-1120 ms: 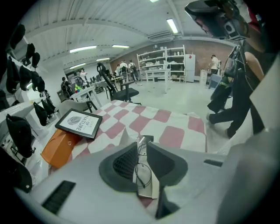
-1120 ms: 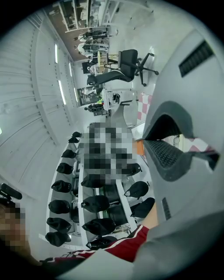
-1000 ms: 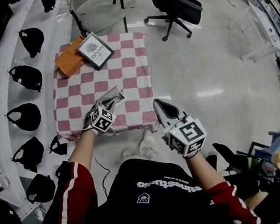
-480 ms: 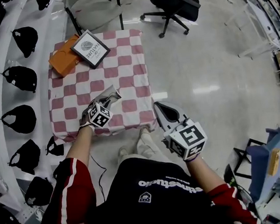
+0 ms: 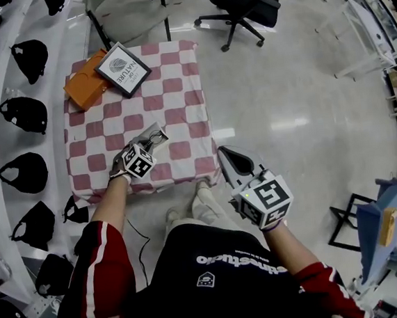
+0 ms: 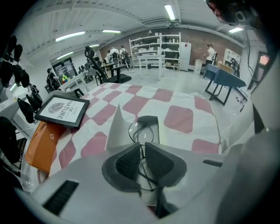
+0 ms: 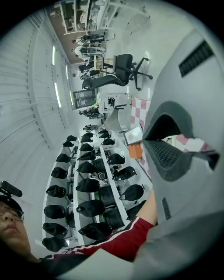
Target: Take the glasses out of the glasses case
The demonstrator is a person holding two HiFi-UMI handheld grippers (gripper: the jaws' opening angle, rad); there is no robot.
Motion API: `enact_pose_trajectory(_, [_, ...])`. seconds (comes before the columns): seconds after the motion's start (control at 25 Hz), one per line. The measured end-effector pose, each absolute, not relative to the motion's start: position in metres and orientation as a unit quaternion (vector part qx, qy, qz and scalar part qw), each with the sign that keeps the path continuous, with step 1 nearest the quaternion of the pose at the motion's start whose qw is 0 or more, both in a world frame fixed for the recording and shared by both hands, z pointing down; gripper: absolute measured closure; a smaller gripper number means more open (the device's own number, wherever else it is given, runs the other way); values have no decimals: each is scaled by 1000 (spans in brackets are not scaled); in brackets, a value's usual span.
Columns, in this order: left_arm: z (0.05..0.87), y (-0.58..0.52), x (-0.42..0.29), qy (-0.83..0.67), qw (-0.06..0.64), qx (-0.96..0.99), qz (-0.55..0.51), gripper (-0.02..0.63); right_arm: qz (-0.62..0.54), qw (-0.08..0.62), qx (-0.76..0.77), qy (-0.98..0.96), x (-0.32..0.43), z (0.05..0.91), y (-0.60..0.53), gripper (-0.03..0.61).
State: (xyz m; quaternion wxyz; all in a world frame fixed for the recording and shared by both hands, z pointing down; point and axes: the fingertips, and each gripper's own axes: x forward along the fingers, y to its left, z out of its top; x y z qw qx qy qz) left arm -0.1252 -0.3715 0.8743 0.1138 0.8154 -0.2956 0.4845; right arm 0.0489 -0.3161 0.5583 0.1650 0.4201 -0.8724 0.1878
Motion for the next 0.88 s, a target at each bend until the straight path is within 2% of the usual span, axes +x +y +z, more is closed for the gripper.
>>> enact_pose_trajectory(0.12, [876,-370,-125,-302,120,814,481,597,188,167,420,-872,49,559,-315,584])
enact_pose_trajectory(0.88, [854,-373,-131,-321,118,813,470,604,190,162,425,-870,47,550,-313,584])
